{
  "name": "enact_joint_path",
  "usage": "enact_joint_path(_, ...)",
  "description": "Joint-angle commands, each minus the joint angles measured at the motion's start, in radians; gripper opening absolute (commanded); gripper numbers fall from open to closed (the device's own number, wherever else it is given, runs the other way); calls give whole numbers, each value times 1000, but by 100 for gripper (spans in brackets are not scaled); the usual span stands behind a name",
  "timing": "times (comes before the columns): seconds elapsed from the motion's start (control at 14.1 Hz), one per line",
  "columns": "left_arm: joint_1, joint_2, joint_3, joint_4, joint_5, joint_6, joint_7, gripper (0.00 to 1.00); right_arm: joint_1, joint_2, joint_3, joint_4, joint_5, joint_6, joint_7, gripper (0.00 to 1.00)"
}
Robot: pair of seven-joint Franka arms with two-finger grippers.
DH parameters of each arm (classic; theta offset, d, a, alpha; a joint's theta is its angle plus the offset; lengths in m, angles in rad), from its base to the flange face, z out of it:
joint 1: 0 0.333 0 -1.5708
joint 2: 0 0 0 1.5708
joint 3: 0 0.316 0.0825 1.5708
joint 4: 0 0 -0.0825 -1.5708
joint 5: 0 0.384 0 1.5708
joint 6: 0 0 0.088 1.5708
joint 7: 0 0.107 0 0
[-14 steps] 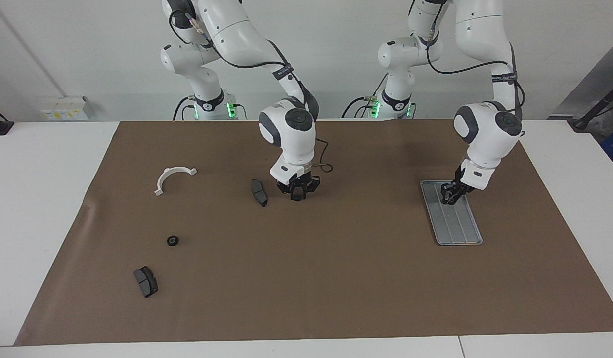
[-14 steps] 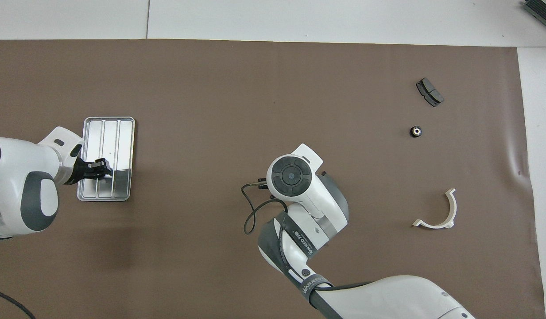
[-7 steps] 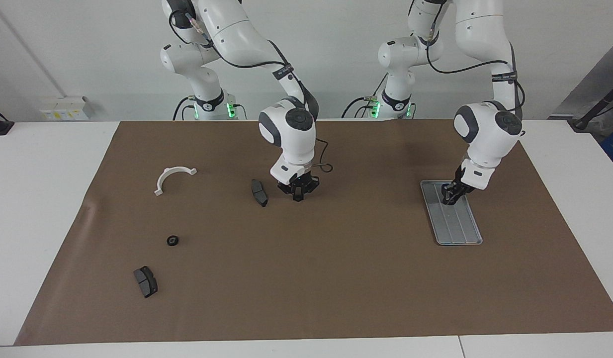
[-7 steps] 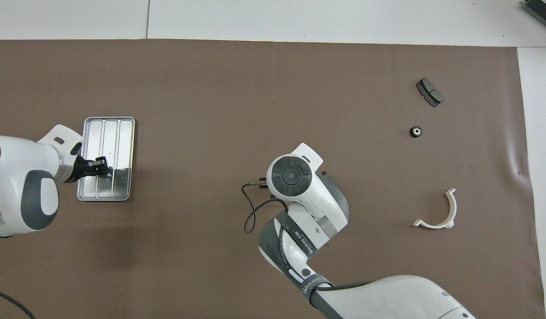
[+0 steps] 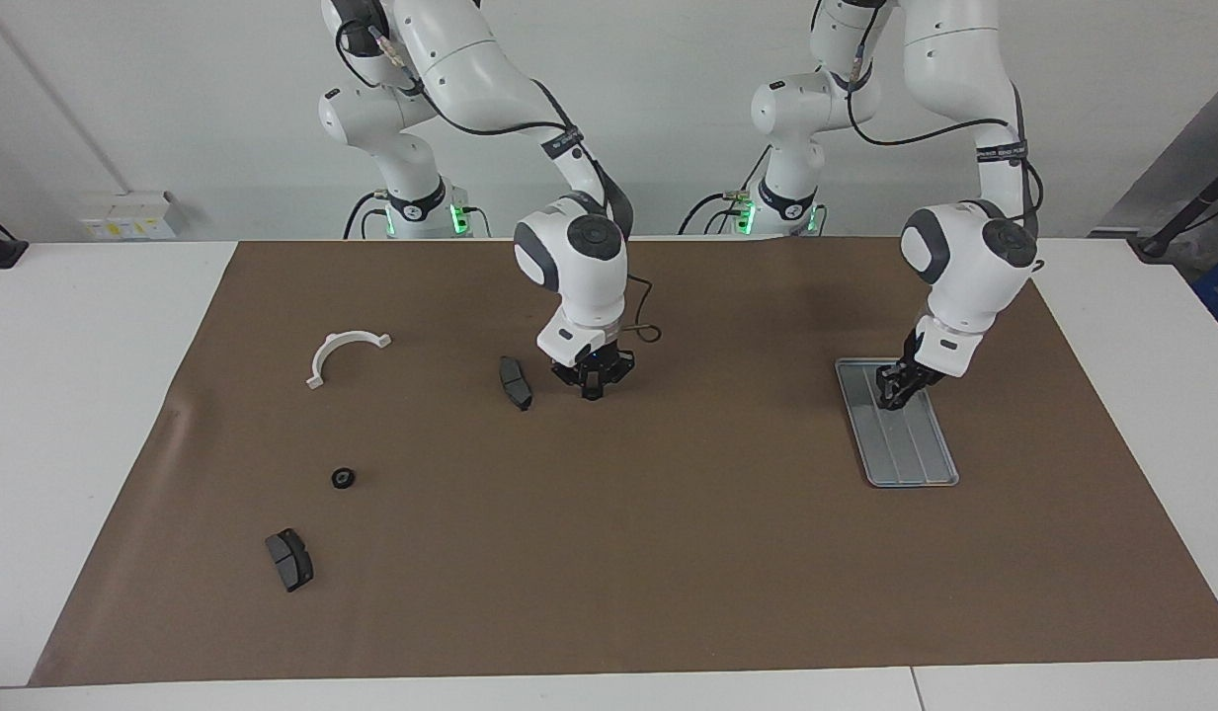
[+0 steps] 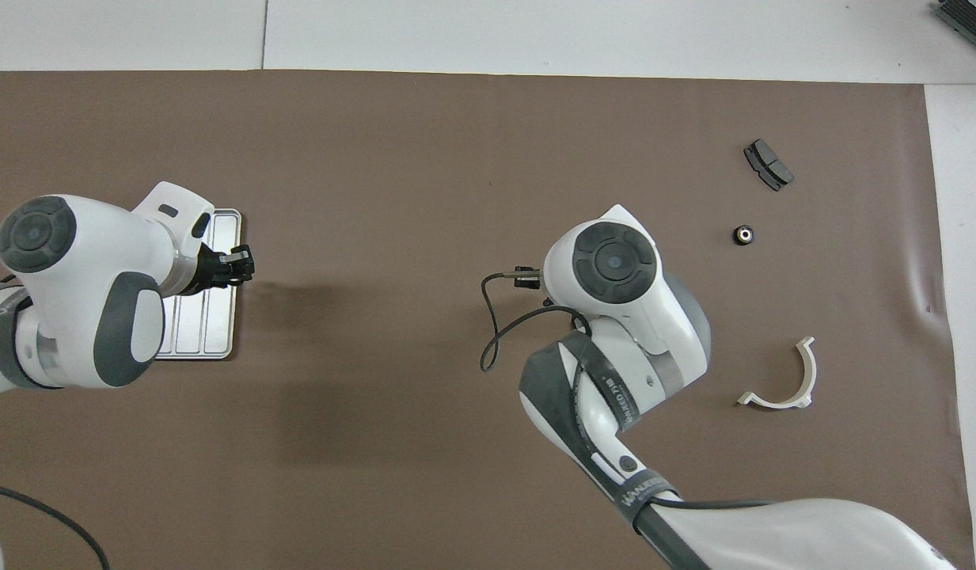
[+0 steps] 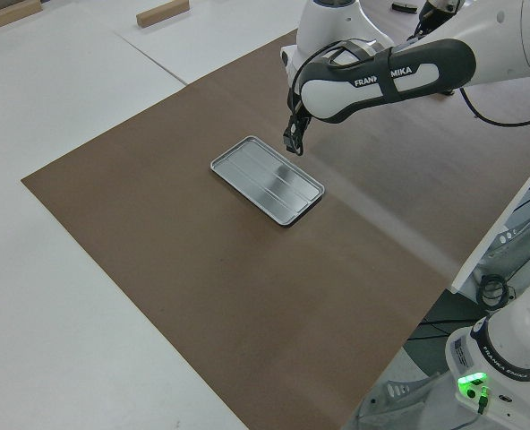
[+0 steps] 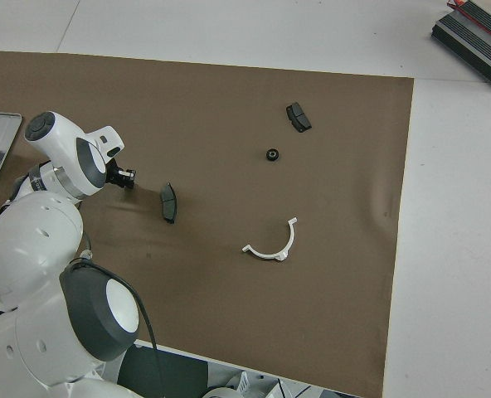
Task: Place bearing gear from tray to pile
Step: 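Carry the gear with the left gripper to mid-table and release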
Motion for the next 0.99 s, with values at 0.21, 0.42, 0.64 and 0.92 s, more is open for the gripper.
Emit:
enact_joint_path(0.21, -306, 12, 14, 28, 0, -7, -327, 10, -301, 25, 14, -10, 9, 139, -340, 0)
enact_joint_path(0.42, -433, 28, 11, 60, -2, 43, -364, 10, -361, 114, 14, 45, 60, 209, -371, 0)
enact_joint_path(0.64, -523, 84, 11, 126, -2, 94, -447, 12, -369, 212, 16, 114, 61, 244, -370, 0)
enact_joint_path(0.92, -532, 140, 10, 207, -2, 96, -466, 32, -367, 246, 20, 112, 64, 298, -360, 0)
